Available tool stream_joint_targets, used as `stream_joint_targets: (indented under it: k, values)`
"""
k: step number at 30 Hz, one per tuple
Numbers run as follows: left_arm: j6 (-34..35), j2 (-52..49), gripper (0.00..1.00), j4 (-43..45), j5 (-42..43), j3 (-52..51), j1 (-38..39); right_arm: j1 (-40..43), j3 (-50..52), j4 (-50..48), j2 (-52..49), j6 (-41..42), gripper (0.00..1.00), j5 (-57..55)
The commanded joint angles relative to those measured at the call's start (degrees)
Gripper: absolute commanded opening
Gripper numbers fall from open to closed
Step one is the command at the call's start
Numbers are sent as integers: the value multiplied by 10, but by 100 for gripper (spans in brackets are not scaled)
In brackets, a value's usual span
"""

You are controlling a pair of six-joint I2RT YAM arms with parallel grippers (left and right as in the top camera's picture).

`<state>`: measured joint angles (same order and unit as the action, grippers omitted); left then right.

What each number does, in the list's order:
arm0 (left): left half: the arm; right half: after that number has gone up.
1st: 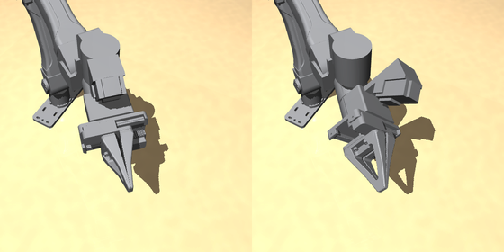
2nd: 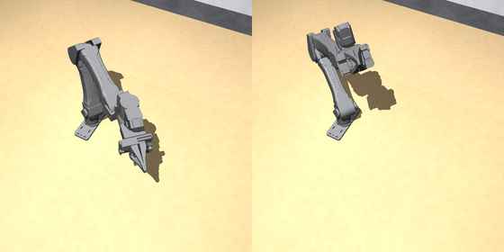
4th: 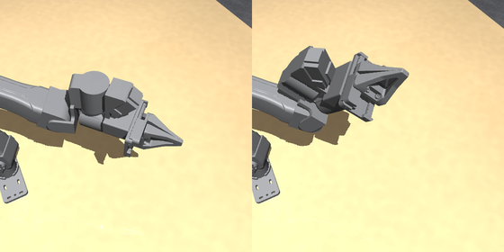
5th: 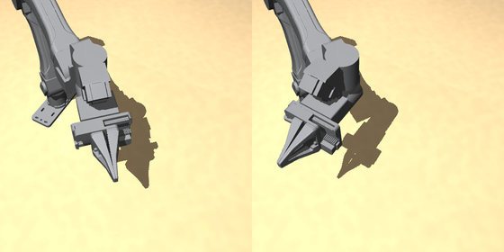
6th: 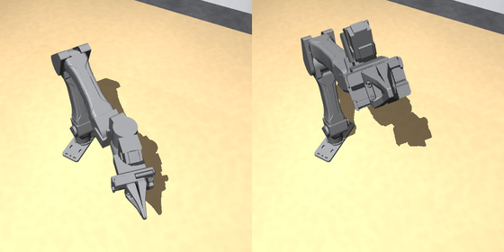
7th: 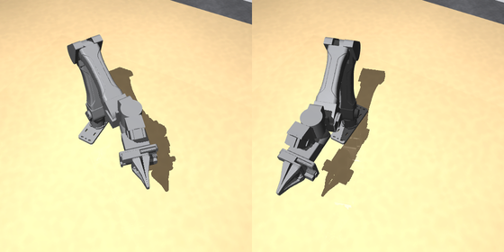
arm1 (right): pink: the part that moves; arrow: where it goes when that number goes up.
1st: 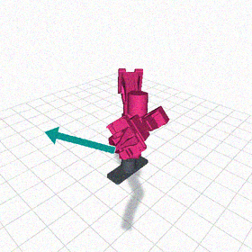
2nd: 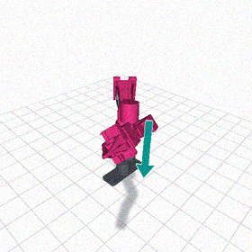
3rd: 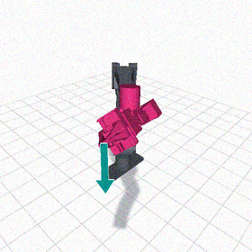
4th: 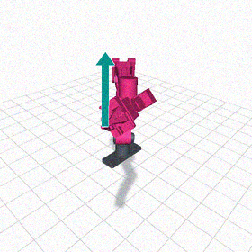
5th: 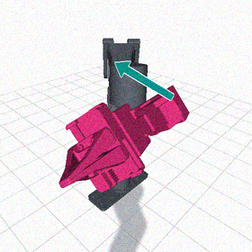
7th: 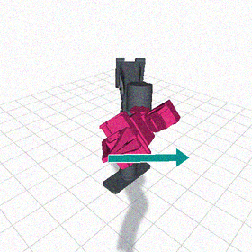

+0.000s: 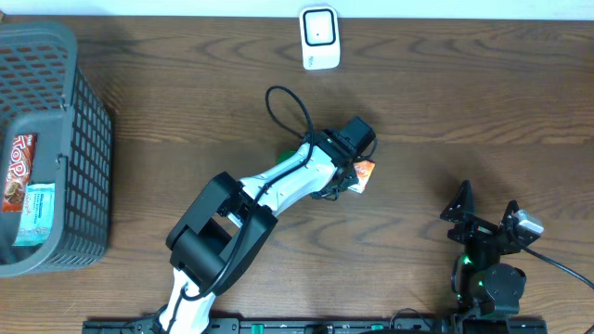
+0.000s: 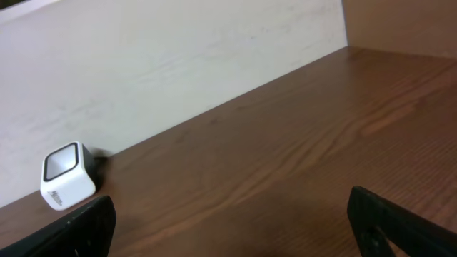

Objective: Scan the item barcode
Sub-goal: 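Carry the orange box with the left gripper and turn it near the scanner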

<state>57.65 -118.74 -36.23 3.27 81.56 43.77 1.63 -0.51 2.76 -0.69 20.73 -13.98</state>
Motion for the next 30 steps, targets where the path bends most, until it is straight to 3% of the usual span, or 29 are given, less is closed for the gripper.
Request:
stream_joint_targets:
  k: [1, 4, 9, 14, 20, 26, 30]
  values:
    - [127, -6, 7, -10, 43, -1, 1, -5, 2, 1, 3, -6, 99, -6]
    - [155, -6, 8, 33, 96, -1, 2, -5, 2, 1, 3, -6, 99, -5]
    - [123, -6, 7, 94, 122, -1, 9, -5, 2, 1, 3, -6, 99, -6]
    - [74, -6, 7, 63, 49, -1, 20, -5, 2, 1, 3, -6, 99, -6]
    - [38, -6, 8, 58, 19, -1, 27, -5, 2, 1, 3, -6, 99, -6]
    - [-15, -7, 8, 58, -130, -1, 31, -5, 2, 1, 3, -6, 99, -6]
    - [-56, -12, 8, 97, -129, -1, 31, -5, 2, 1, 3, -6, 99, -6]
